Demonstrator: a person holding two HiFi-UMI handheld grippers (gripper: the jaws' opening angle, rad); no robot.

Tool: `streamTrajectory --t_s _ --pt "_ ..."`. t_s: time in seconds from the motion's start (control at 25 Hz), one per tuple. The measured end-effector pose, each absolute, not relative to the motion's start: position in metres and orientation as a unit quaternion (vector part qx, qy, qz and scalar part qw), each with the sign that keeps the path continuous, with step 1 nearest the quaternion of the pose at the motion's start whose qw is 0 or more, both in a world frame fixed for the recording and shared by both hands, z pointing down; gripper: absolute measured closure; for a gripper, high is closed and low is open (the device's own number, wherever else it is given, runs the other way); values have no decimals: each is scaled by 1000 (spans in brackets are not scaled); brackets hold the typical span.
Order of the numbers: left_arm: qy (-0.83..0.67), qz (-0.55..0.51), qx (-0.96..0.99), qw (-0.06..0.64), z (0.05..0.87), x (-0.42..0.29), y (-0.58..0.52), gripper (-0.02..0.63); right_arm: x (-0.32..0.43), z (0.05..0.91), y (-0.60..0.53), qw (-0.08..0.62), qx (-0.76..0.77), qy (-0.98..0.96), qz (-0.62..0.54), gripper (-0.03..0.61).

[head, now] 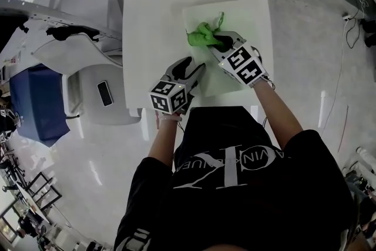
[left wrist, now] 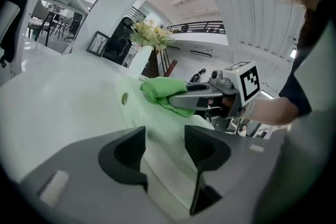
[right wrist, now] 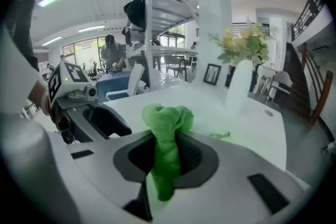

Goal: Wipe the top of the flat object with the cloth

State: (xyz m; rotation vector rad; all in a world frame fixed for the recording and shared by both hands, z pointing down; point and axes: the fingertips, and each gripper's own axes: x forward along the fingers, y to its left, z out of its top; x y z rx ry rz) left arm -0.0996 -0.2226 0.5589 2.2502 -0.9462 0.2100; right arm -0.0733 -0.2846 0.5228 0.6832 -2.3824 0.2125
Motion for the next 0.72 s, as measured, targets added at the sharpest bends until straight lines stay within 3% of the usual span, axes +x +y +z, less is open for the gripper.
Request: streamTrajectory --t_s 0.36,0.72 --pt "-368 80 858 350 562 -99 -218 399 -118 531 -245 361 177 -914 55 518" --pt "-372 78 852 359 565 -102 -218 399 -113 535 -245 363 174 -913 71 518"
